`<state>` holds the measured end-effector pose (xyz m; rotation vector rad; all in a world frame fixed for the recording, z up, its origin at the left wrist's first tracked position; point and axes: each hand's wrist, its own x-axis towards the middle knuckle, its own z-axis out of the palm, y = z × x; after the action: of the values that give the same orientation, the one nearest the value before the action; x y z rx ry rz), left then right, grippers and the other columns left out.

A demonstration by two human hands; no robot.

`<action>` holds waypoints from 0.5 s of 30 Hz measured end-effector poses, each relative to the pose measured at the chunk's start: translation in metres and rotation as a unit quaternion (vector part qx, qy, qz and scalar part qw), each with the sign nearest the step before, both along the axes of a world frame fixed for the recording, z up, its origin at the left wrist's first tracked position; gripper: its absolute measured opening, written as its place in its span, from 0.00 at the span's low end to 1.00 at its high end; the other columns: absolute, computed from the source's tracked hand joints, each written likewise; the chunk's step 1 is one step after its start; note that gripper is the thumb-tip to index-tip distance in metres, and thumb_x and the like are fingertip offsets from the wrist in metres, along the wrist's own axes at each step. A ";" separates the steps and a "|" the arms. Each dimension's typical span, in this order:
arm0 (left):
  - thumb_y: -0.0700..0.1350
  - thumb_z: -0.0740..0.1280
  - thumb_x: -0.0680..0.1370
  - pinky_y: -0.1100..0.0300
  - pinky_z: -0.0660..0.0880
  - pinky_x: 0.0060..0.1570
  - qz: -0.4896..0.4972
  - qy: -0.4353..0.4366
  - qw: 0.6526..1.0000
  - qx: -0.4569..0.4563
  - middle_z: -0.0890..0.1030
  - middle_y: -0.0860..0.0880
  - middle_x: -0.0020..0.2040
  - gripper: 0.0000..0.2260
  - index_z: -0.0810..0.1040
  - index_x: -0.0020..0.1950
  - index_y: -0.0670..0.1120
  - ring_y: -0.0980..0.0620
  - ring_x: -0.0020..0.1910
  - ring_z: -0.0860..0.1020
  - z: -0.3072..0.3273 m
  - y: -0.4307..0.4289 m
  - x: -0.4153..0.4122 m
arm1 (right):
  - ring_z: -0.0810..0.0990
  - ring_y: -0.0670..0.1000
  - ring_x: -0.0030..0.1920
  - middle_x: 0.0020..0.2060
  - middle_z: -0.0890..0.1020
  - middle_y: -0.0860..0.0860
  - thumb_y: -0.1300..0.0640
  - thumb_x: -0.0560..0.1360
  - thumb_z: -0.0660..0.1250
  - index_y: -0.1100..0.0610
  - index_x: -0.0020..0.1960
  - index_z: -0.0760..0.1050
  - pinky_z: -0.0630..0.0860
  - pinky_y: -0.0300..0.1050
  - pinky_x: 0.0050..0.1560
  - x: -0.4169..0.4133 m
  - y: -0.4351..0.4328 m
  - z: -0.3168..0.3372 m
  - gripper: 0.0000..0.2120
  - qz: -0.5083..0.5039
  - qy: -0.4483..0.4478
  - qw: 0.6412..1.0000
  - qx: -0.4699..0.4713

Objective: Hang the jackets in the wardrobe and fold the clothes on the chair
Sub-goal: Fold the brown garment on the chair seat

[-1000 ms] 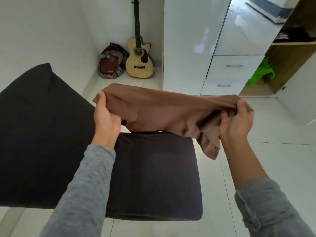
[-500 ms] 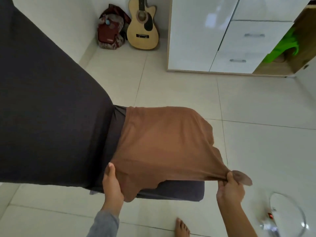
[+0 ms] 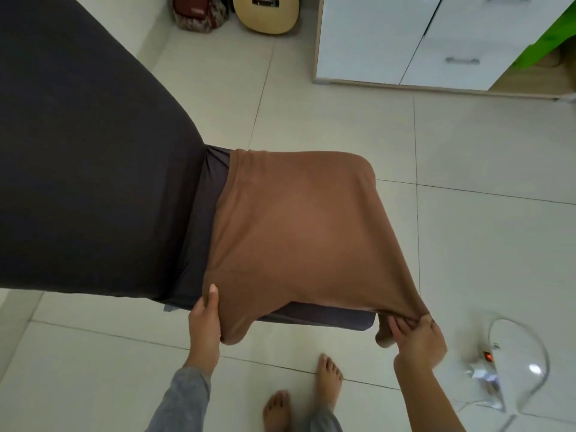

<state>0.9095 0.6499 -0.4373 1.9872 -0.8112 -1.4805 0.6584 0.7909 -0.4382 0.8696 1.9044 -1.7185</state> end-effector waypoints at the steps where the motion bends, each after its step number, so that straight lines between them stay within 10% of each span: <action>1: 0.58 0.59 0.79 0.51 0.73 0.57 0.004 0.008 1.000 0.005 0.77 0.45 0.61 0.23 0.72 0.67 0.45 0.45 0.55 0.76 0.000 -0.001 0.000 | 0.82 0.56 0.40 0.50 0.79 0.62 0.59 0.80 0.56 0.64 0.60 0.72 0.82 0.46 0.37 0.002 -0.001 -0.002 0.13 0.001 0.001 1.000 0.010; 8: 0.56 0.61 0.79 0.44 0.73 0.60 0.102 0.052 0.993 -0.001 0.79 0.47 0.59 0.18 0.75 0.63 0.47 0.45 0.55 0.77 0.011 -0.016 -0.013 | 0.81 0.62 0.48 0.57 0.78 0.61 0.59 0.80 0.54 0.63 0.62 0.73 0.79 0.53 0.48 -0.007 -0.012 -0.011 0.15 0.018 0.028 0.997 0.067; 15: 0.48 0.63 0.79 0.51 0.76 0.52 0.152 0.078 0.984 -0.041 0.81 0.46 0.45 0.09 0.80 0.45 0.46 0.46 0.47 0.80 0.043 -0.085 -0.069 | 0.81 0.56 0.50 0.51 0.79 0.53 0.56 0.78 0.55 0.56 0.56 0.76 0.81 0.36 0.37 -0.065 -0.053 -0.013 0.14 0.067 0.081 0.988 0.114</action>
<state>0.8410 0.5649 -0.3946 1.8126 -0.4701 -1.3779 0.5938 0.7382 -0.4514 0.6800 2.2462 -1.5541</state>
